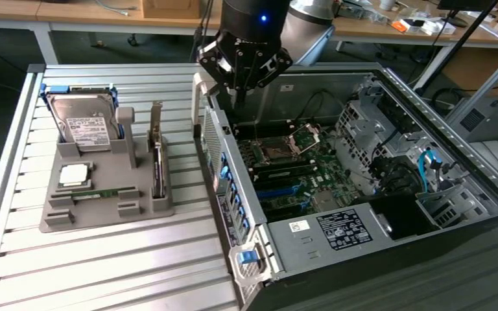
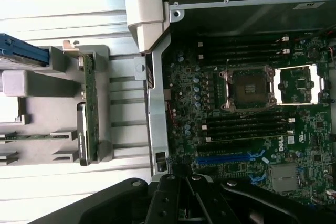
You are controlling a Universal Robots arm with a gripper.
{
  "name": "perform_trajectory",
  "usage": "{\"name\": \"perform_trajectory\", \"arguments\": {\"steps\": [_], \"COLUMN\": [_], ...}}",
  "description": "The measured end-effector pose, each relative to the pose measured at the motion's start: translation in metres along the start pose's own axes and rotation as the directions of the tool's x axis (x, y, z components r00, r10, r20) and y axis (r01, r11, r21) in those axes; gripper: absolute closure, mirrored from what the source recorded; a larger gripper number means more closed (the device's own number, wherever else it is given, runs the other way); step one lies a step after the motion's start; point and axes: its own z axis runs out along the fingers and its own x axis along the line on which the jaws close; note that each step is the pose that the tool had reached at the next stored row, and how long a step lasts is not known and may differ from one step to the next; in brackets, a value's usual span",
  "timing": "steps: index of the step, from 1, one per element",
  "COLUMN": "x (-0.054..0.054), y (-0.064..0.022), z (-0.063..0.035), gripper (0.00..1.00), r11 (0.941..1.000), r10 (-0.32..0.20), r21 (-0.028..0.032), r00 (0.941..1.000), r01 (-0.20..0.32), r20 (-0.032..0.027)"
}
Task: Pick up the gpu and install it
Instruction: 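Reach for the gpu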
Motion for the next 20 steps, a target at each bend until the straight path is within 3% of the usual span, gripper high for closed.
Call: {"name": "perform_trajectory", "arguments": {"steps": [20], "x": [0.0073], "y": [-0.0005], "z": [-0.0002], "gripper": [0.89], "r11": [1.0], "r10": [0.0], "r21": [0.0], "r00": [1.0], "r01": [0.0], "r20": [-0.0001]}}
